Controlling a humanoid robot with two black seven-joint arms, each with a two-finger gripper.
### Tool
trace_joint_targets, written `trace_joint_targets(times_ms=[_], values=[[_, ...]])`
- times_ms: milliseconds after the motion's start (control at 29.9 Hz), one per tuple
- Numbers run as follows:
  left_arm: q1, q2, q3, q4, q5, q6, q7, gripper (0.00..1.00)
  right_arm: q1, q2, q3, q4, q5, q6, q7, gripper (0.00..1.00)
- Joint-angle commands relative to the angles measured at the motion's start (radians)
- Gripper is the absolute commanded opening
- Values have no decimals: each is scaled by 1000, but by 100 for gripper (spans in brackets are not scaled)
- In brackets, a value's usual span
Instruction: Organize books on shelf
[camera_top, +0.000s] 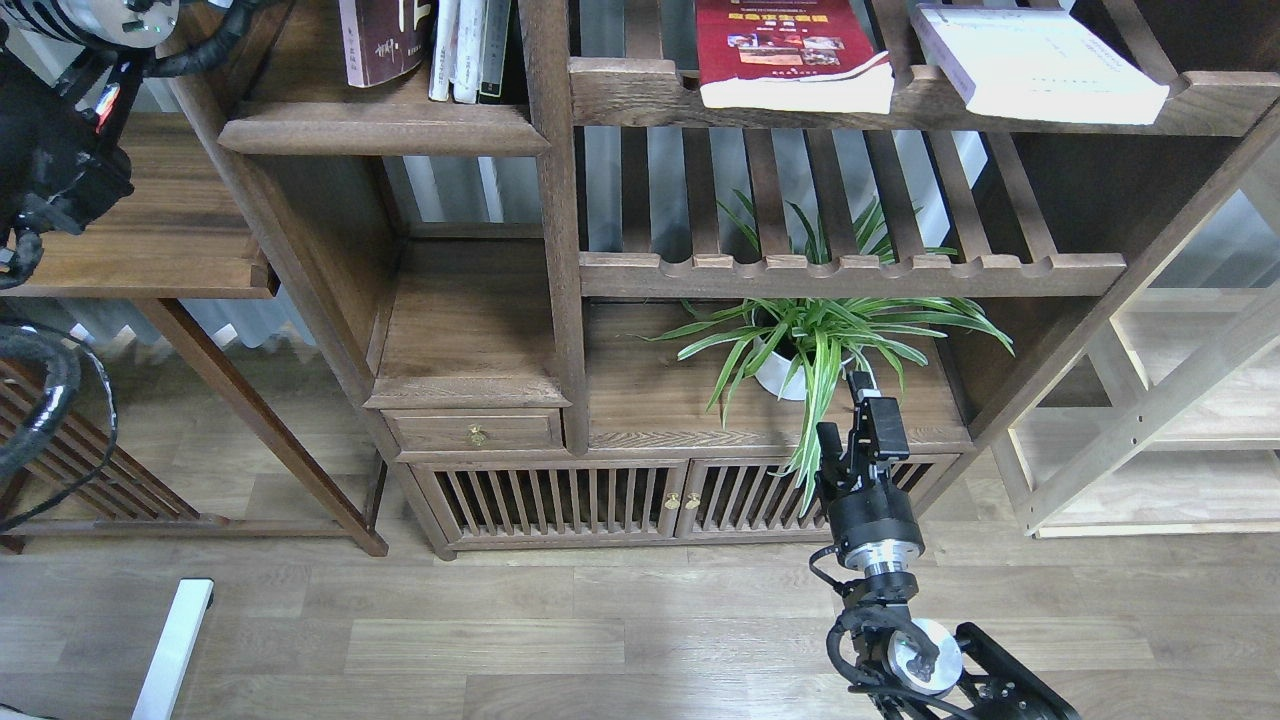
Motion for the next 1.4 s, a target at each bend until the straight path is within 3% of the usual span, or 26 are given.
trace_joint_targets(times_ms=[0,468,936,1371], values=[[4,1,4,-27,0,-3,0,4,0,0,1,0,6,0,1,99],[56,148,1,-110,0,-92,0,7,11,0,11,0,19,0,1,99],[96,127,7,-110,0,-102,0,8,12,0,10,0,20,0,1,99],[48,109,9,-104,1,-101,0,9,11,0,10,0,20,0,1,99]])
